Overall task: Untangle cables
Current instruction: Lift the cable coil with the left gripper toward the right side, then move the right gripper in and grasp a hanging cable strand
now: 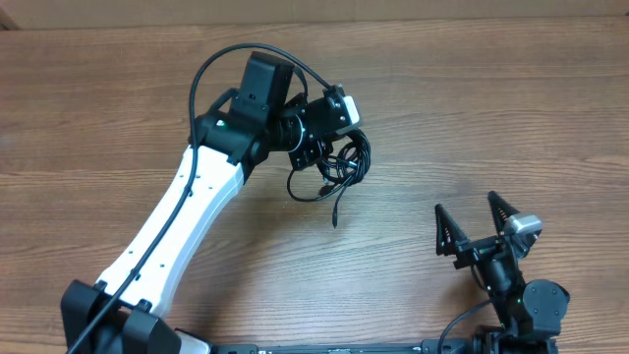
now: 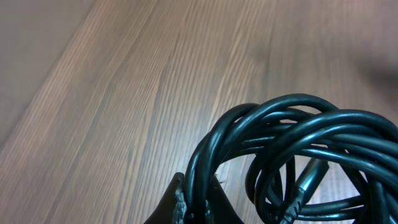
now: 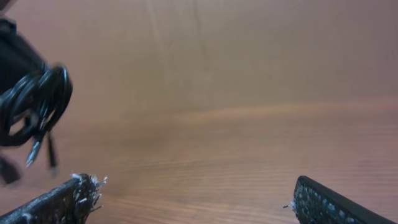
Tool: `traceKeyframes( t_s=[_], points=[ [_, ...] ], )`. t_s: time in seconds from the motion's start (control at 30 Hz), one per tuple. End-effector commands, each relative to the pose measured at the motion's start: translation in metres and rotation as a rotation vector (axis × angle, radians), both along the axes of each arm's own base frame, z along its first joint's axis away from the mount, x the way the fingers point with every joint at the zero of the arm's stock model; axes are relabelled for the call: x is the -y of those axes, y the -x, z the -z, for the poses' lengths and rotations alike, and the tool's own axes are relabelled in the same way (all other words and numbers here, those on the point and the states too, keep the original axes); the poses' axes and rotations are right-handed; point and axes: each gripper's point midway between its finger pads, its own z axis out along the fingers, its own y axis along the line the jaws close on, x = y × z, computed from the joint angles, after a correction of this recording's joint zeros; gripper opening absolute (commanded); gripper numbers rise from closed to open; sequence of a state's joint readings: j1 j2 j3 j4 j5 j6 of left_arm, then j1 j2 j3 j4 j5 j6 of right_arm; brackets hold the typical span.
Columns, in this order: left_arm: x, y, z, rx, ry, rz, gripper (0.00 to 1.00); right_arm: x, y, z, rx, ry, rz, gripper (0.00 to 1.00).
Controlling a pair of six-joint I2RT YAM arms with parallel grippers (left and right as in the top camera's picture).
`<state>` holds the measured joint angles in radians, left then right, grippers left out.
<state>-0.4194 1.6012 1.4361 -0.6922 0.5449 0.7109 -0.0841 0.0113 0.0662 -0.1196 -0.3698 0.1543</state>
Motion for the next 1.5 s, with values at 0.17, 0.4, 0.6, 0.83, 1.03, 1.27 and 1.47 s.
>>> traceKeyframes(
  t_s=[0.17,0.4,0.6,0.83,1.03,1.27,1.47],
  points=[
    [0.029,0.037,-0.044,0.015,0.172,0.202,0.04,-0.019,0.043,-0.069,-0.059,-0.061,-0.093,1.0],
    [0.048,0.059,-0.046,-0.048,0.206,0.252,0.04,-0.022,0.065,-0.079,-0.291,-0.091,-0.095,1.0],
    [0.071,0.084,-0.045,-0.053,0.197,0.33,0.04,-0.04,0.068,-0.111,-0.466,-0.144,-0.209,1.0],
    [0.08,0.096,-0.044,-0.059,0.193,0.36,0.04,-0.058,0.057,-0.122,-0.568,-0.267,-0.325,1.0],
    [0.078,0.076,-0.042,-0.046,0.161,0.245,0.04,-0.075,0.068,-0.129,-0.579,-0.304,-0.459,0.69],
    [0.099,0.077,-0.06,-0.02,0.233,0.234,0.04,-0.078,0.07,-0.132,-0.57,-0.306,-0.483,0.68],
    [0.114,0.094,-0.063,-0.016,0.244,0.287,0.04,-0.068,0.06,-0.13,-0.553,-0.283,-0.404,0.68]
  ],
)
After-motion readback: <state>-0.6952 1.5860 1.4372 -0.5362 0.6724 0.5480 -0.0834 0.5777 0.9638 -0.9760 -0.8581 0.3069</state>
